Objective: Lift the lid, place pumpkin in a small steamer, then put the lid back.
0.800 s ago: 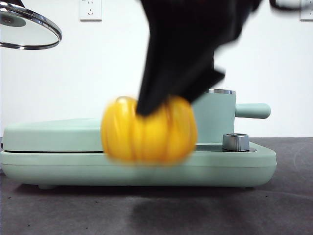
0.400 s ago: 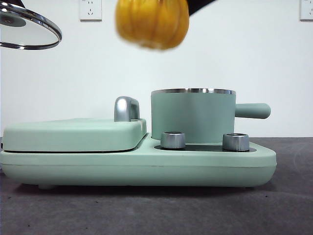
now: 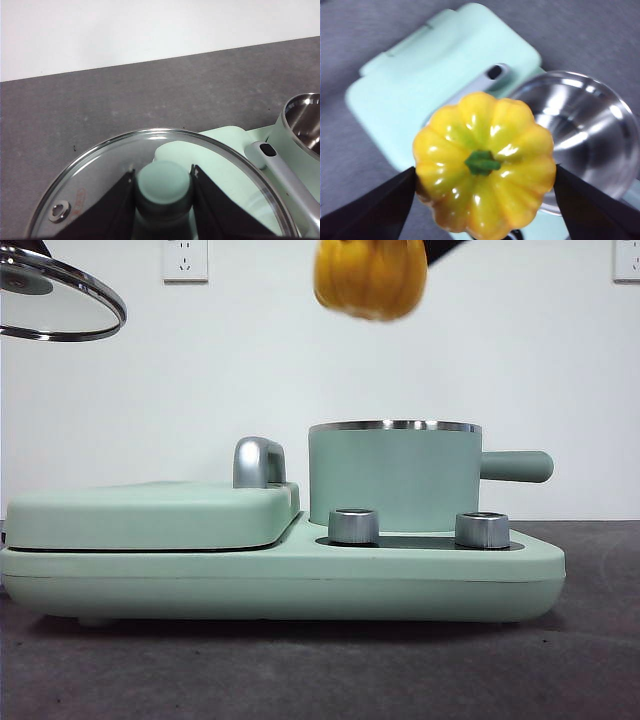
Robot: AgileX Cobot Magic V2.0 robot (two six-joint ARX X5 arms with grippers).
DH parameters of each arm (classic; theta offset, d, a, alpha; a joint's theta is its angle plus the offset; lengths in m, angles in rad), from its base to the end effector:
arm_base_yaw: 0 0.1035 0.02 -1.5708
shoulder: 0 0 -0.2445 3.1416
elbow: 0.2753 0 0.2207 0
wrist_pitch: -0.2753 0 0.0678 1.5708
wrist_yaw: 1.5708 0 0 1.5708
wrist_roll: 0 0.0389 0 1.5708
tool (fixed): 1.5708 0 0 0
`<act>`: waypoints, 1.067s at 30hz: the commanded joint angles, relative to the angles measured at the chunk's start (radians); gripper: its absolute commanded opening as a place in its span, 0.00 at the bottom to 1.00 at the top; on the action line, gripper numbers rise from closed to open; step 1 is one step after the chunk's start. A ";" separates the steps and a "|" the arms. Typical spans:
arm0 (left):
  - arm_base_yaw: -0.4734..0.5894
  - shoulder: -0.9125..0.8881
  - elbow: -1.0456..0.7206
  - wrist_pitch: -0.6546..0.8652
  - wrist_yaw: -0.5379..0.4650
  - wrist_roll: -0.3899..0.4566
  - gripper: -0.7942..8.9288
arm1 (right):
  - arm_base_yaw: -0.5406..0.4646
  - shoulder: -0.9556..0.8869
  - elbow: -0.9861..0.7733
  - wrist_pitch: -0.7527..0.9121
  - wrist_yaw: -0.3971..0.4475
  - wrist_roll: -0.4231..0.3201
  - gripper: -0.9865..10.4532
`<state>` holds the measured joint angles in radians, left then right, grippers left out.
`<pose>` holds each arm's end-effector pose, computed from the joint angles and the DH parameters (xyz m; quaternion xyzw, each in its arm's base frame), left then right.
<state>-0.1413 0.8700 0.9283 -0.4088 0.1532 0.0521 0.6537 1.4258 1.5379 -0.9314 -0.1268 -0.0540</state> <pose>0.1681 -0.0299 0.3262 0.0243 0.1705 -0.1490 0.9737 0.2047 0.1630 0.3511 -0.1266 0.3750 0.3592 0.8452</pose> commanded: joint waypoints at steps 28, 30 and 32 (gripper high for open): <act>0.000 -0.001 0.016 0.041 0.000 0.018 0.09 | -0.147 0.444 0.297 -0.042 0.006 0.011 0.44; 0.000 -0.001 0.016 0.041 0.000 0.019 0.09 | -0.148 0.447 0.296 -0.064 0.017 0.003 0.44; 0.000 -0.001 0.016 0.042 0.000 0.019 0.09 | -0.148 0.453 0.296 -0.068 0.027 -0.011 0.44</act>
<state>-0.1413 0.8700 0.9283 -0.4065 0.1532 0.0601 0.5011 1.8599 1.8076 -1.0035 -0.1032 -0.0547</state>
